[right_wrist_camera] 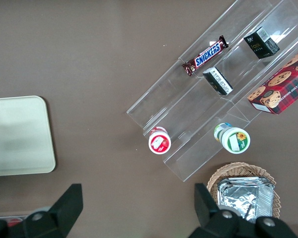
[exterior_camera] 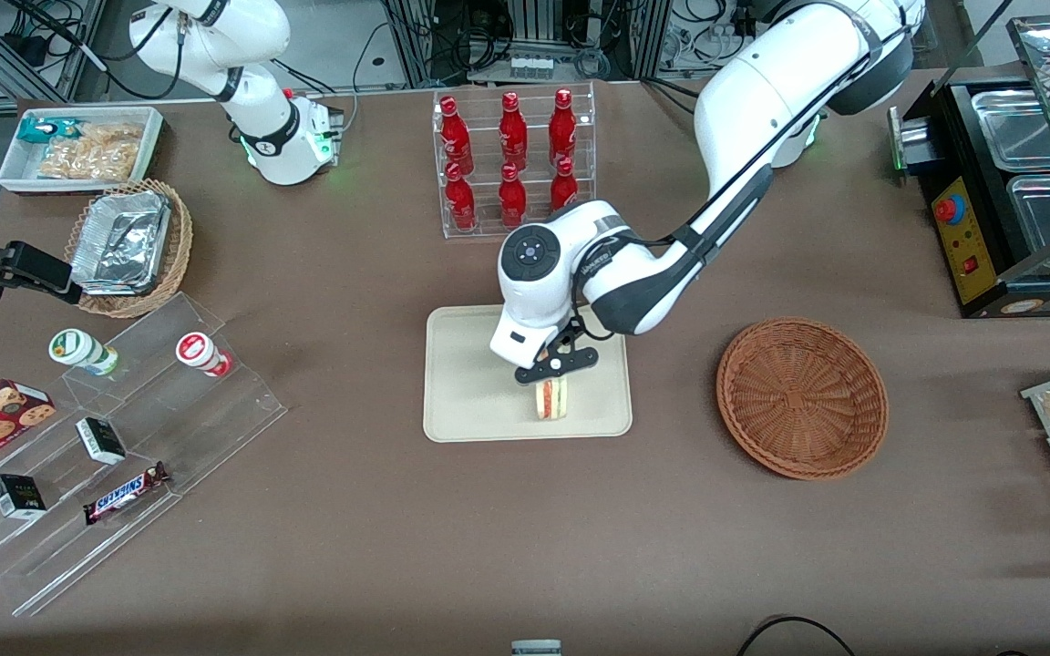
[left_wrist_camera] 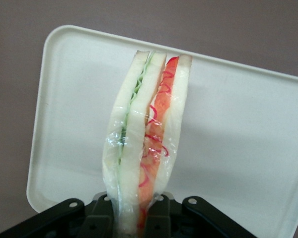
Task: Place sandwich from basket to tray
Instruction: 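Lower the sandwich onto the tray and open the left gripper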
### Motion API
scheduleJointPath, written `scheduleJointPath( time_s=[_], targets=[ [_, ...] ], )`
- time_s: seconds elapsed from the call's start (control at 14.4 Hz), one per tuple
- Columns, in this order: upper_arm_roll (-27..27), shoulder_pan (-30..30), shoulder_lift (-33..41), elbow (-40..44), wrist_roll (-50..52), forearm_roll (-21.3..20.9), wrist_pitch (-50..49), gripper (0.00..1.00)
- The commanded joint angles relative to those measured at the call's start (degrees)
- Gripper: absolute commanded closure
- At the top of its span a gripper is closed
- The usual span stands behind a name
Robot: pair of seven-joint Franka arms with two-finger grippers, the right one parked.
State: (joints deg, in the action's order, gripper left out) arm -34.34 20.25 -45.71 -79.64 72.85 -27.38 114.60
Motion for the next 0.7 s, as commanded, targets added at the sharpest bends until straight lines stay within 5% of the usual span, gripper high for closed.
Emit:
scheduleJointPath(
  time_s=[0.0, 0.35, 0.49, 0.56, 0.63],
  targets=[
    [0.33, 3.29, -3.41, 4.22, 1.41, -1.8, -0.87, 0.85],
    [4.28, 7.17, -5.52, 5.2, 2.21, -1.8, 1.05, 0.81],
    [4.37, 7.43, -5.7, 5.2, 2.21, -1.8, 2.03, 0.7],
    [4.37, 7.43, -5.7, 5.2, 2.21, -1.8, 2.03, 0.5],
    [4.37, 7.43, -5.7, 5.2, 2.21, -1.8, 2.12, 0.17]
  ],
)
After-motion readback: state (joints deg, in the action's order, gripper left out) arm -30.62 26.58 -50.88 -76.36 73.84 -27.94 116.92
